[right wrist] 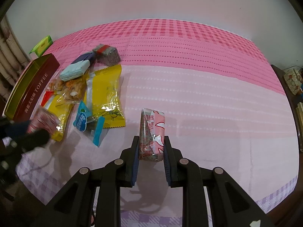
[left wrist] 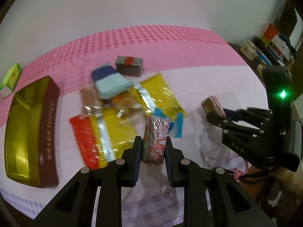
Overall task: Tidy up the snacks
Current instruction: 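Carry both held candies over the gold tin tray with both grippers, then open the left gripper to drop its candy in the tray while the right holds its candy, then lower the candy into the tray and open the right gripper, then move the right gripper to the blue-and-white candy and grasp it, then grasp the red snack packet with the left gripper while the right holds the blue candy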
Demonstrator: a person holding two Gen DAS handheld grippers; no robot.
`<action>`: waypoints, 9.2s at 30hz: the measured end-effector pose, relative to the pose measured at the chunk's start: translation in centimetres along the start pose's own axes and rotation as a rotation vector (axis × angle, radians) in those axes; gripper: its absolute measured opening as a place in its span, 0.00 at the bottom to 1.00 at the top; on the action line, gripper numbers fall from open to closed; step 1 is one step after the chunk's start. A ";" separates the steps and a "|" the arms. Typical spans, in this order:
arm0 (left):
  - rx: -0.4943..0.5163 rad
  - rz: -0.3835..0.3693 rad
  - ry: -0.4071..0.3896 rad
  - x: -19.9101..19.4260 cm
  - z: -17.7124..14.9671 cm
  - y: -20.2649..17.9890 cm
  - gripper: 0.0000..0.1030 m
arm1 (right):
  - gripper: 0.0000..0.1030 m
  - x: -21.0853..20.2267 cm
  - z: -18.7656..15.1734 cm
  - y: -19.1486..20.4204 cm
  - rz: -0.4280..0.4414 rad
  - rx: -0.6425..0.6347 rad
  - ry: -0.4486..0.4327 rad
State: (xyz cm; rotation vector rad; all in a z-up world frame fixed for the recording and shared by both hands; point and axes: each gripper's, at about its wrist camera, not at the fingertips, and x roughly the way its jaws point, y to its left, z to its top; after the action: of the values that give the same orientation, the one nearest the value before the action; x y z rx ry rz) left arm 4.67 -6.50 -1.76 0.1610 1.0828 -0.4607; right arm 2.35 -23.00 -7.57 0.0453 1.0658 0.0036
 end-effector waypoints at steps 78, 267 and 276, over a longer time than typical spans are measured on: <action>-0.231 0.248 0.081 -0.7 -7.4 26.4 0.25 | 0.20 -2.7 5.9 26.0 0.212 -0.314 -0.068; -0.179 0.124 0.116 3.6 -2.9 10.0 0.43 | 0.32 1.9 -0.4 7.0 0.109 -0.216 -0.027; -0.158 0.104 0.135 3.5 -3.7 10.0 0.43 | 0.32 1.8 -0.4 7.2 0.094 -0.204 -0.024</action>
State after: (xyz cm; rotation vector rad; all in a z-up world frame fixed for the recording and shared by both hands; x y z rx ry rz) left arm 7.41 2.71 -7.54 0.1091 1.2317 -0.2726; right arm 3.04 -15.78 -9.09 -0.0886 1.0339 0.1961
